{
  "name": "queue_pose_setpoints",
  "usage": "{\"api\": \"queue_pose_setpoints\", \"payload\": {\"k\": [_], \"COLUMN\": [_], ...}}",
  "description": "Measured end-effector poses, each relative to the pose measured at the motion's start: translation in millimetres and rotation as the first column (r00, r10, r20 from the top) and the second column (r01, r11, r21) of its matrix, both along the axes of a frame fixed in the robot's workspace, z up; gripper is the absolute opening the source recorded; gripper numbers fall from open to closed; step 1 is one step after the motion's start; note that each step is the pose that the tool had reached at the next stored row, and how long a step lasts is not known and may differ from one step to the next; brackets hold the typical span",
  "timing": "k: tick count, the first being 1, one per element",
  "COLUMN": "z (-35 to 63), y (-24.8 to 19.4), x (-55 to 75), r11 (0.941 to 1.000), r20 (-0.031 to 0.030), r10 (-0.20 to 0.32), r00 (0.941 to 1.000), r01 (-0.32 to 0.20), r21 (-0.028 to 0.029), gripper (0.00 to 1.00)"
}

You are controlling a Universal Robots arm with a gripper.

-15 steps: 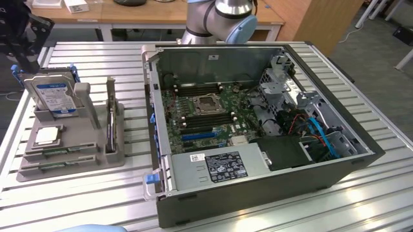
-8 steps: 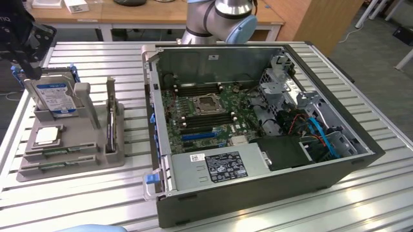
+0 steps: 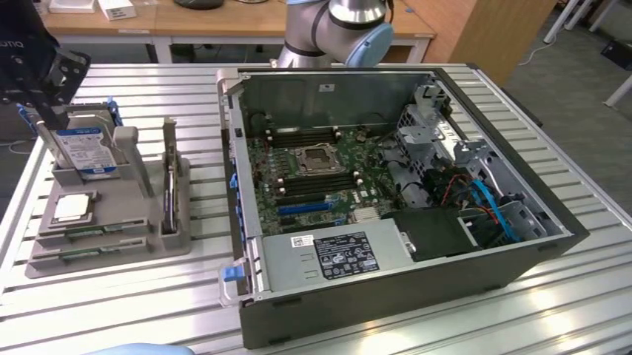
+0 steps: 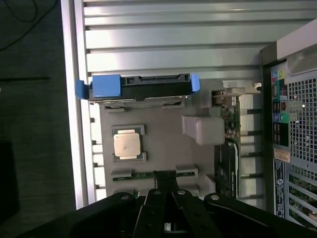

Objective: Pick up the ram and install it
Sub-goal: 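Reach for the ram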

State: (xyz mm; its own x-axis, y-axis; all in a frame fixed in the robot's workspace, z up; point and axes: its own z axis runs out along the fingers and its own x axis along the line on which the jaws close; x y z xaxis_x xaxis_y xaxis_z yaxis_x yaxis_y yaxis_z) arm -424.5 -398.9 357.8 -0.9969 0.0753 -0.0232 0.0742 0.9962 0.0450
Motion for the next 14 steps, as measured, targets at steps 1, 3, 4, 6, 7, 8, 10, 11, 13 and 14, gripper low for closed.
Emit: {"api": "queue_pose_setpoints", "payload": {"k": [1, 3, 4, 6, 7, 8, 10, 11, 13, 14], "z": [-1.9, -5.5, -7.4, -11.0, -12.8, -14.5, -18.2, -20.1, -23.7, -25.5], "y": [0.0, 0.0, 0.0, 0.0, 0.0, 0.0, 0.0, 0.0, 0.0, 0.0], "x": [-0.1, -0.1, -0.2, -0.2, -0.3, -0.3, -0.4, -0.4, -0.5, -0.5], "r11": [1.0, 1.0, 1.0, 1.0, 1.0, 1.0, 1.0, 1.0, 1.0, 1.0], "r20": [0.0001, 0.0001, 0.0001, 0.0001, 0.0002, 0.0001, 0.0001, 0.0001, 0.0001, 0.0001], "r10": [0.0, 0.0, 0.0, 0.0, 0.0, 0.0, 0.0, 0.0, 0.0, 0.0], "r00": [1.0, 1.0, 1.0, 1.0, 1.0, 1.0, 1.0, 1.0, 1.0, 1.0], "r01": [0.0, 0.0, 0.0, 0.0, 0.0, 0.0, 0.0, 0.0, 0.0, 0.0], "r21": [0.0001, 0.0001, 0.0001, 0.0, 0.0001, 0.0001, 0.0, 0.0001, 0.0001, 0.0001], "gripper": [0.1, 0.1, 0.1, 0.1, 0.1, 0.1, 0.1, 0.1, 0.1, 0.1]}}
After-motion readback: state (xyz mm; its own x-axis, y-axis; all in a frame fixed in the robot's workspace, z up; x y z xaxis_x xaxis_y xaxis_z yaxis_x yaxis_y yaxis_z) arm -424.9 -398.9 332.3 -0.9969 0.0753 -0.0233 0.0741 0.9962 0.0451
